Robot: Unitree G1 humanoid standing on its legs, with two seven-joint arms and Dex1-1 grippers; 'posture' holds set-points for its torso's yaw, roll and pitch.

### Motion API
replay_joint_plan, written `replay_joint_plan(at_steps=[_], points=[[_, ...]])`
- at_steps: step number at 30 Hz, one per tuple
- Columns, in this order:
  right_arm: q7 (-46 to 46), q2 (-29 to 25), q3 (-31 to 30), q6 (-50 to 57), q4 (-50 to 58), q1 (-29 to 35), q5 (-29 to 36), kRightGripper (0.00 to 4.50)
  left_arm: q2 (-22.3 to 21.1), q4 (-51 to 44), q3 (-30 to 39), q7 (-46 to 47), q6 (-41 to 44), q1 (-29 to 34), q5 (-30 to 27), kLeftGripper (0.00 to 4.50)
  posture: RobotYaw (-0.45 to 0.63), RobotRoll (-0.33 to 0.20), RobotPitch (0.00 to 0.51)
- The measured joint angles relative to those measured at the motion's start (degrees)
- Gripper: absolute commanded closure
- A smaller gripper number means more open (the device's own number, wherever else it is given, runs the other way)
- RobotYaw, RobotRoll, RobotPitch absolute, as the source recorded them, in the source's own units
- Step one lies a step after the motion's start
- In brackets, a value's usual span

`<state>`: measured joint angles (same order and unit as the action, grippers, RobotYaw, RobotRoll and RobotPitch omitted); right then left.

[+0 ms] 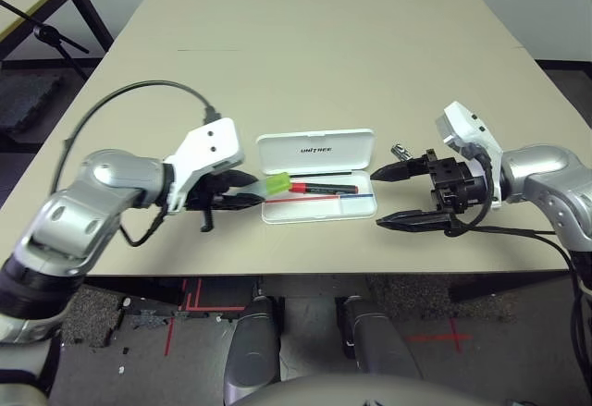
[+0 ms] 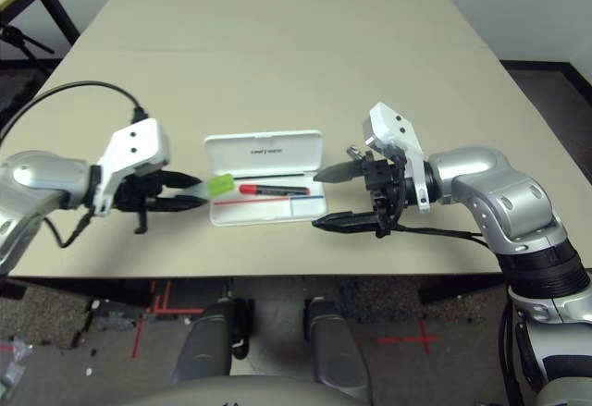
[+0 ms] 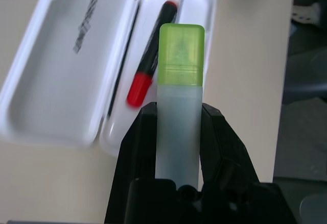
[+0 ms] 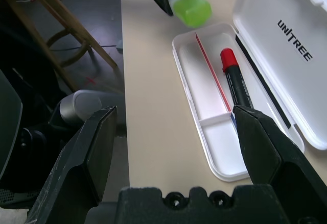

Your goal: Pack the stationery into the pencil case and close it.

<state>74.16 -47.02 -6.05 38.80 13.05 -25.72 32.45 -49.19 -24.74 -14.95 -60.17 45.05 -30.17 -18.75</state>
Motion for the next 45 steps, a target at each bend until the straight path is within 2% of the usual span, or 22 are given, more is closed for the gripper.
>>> replay_joint_plan(at_steps=[5,11,17,27,33,37,42,45], points=[[-0.35,-0.61,0.1,0.06,0.16,0.77,-0.03,0.0,4.31,2.11,-6.22,0.31,0.46,-5.23,2.05,3.42,-0.08,0.0,0.138],[-0.74,-3.54,0.9,0.21,0.94,4.37,0.1,0.0,6.7,5.72,-10.7,-0.13,-0.21,-5.61,4.5,3.42,-0.11,0.0,0.141],[-1.11,-5.98,2.87,0.22,1.63,6.6,0.12,0.0,8.52,8.46,-12.99,-0.77,-1.91,-6.9,6.47,3.42,-0.12,0.0,0.14],[-1.94,-6.2,2.91,-0.12,2.3,7.26,0.01,0.0,11.89,14.56,-15.73,-1.63,-5.28,-7.87,10.98,3.42,-0.13,0.0,0.139],[-2.28,-6.33,2.91,-0.55,2.31,7.35,-0.01,0.0,11.99,16.05,-16.63,-2.0,-7.01,-8.02,13.36,3.42,-0.14,0.0,0.142],[-2.3,-6.34,2.9,-0.88,2.3,7.35,-0.07,0.0,11.88,16.57,-16.53,-1.99,-7.25,-8.06,14.71,2.06,-0.13,0.0,0.144],[-2.29,-6.33,2.78,-1.2,2.18,7.13,-0.75,0.0,11.26,16.35,-15.17,-1.9,-7.27,-8.2,15.76,0.06,-0.12,0.0,0.143],[-2.23,-6.32,2.63,-1.45,1.71,6.7,-1.08,0.0,10.32,15.35,-14.87,-2.87,-7.0,-8.02,15.59,0.02,-0.11,0.0,0.142]])
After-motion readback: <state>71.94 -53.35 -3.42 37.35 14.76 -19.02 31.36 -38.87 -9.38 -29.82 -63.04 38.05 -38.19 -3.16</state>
